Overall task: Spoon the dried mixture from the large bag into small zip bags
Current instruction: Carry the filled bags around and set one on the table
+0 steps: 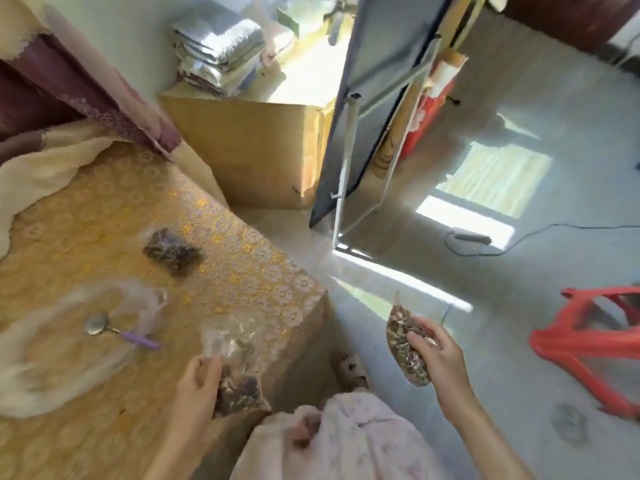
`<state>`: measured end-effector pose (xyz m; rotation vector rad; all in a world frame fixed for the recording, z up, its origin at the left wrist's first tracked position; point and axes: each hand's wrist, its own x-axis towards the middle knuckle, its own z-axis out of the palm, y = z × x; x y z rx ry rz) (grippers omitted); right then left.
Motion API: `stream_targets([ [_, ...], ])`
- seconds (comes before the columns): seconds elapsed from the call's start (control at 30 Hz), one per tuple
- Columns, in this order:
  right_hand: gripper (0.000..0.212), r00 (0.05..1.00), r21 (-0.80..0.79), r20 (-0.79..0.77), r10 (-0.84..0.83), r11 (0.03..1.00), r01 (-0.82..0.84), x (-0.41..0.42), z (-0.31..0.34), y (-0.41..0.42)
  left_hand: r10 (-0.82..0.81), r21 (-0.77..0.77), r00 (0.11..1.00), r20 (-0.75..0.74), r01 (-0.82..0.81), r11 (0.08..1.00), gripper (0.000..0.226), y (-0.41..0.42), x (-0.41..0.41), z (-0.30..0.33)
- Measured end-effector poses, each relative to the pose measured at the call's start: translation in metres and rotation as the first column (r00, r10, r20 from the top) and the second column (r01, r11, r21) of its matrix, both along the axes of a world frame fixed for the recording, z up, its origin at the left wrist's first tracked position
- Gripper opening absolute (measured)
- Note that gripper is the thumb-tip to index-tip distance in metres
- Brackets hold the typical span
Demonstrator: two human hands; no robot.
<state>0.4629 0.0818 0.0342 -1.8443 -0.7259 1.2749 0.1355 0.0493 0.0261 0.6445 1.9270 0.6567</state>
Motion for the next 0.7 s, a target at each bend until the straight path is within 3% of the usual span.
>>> stream_targets([
  [0.27,0.023,0.922,0.022,-0.071,-0.381,0.923,0.383,0.076,0.010,-0.043,-0.447,0.051,0.895,0.019,0.445,0.894,0.022,0.073,0.109,0.021],
  [0.43,0.022,0.859,0.013,-0.074,-0.506,0.861,0.509,0.136,0.016,-0.065,-0.499,0.197,0.866,0.013,0.487,0.851,0.018,0.097,0.203,0.025],
  [0.7,0.019,0.768,-0.015,-0.108,-0.631,0.774,0.633,0.217,0.020,-0.069,-0.545,0.288,0.835,-0.069,0.540,0.791,0.025,0.129,0.318,0.044],
])
